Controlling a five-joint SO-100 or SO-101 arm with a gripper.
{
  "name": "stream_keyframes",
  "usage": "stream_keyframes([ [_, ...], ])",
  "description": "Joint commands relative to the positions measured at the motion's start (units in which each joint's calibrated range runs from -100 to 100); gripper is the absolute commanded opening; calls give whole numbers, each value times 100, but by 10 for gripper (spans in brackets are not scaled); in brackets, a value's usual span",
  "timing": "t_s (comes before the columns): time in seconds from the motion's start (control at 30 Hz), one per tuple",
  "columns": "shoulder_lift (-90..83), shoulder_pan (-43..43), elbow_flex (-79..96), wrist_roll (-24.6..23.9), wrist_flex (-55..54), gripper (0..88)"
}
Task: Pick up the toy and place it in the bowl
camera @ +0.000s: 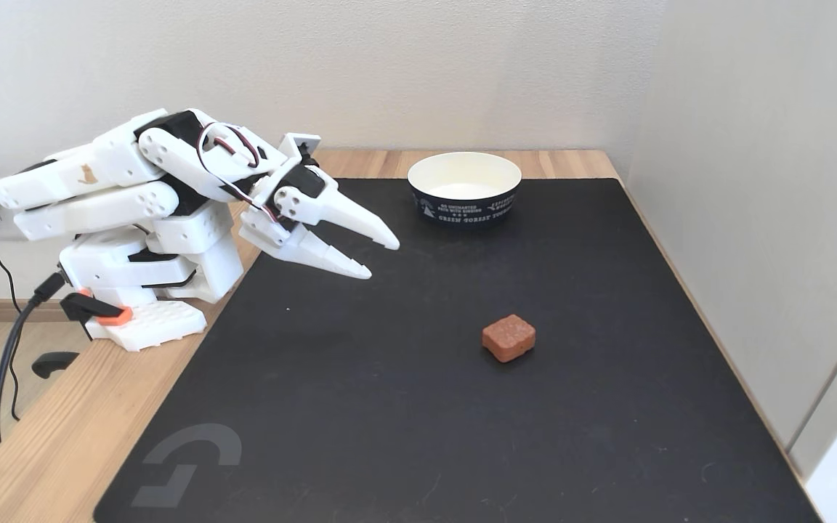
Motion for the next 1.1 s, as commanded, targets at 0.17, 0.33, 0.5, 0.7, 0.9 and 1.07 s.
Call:
stream_keyframes([
  [0.17, -58, -6, 69, 18, -39, 201],
  [0.33, -58, -14, 69, 24, -39, 303],
  [0.5, -58, 11, 69, -2, -39, 231],
  [0.7, -58, -23, 69, 29, -31, 267],
  [0.9, -58, -31, 69, 34, -14, 378],
  [1.07, -58, -39, 69, 34, -31, 378],
])
